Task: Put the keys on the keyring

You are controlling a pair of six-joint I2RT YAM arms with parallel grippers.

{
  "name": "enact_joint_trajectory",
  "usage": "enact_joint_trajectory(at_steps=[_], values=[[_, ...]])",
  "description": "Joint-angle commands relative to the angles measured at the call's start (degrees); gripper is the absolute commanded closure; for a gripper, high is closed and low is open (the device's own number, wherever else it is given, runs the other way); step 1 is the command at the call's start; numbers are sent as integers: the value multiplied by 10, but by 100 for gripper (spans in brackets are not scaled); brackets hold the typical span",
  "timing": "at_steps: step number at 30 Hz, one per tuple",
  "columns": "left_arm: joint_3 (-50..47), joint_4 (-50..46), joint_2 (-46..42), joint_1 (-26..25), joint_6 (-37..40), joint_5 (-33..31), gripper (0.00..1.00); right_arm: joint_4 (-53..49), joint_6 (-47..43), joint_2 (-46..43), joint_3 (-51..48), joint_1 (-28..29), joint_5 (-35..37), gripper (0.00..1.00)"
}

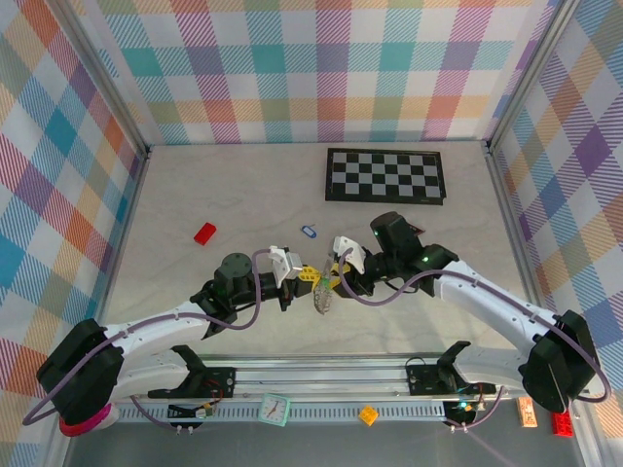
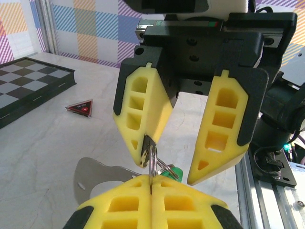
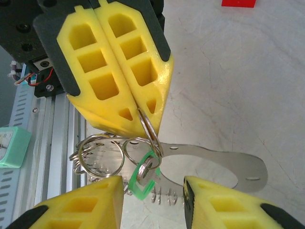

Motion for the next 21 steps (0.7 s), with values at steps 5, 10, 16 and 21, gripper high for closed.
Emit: enact_joint_trajectory(at_steps=[5, 10, 16, 21], values=[[0, 45, 2, -2, -9, 13, 100, 17, 0, 8, 7, 7, -6, 71], [0, 55, 3, -2, -11, 18, 100, 7, -9, 8, 15, 8, -4, 85], [-2, 94, 12, -2, -15, 22, 100, -35, -40, 45, 39, 34, 14, 100], [7, 79, 10, -3, 5, 15, 100, -55, -52, 61, 52, 47, 21, 100]])
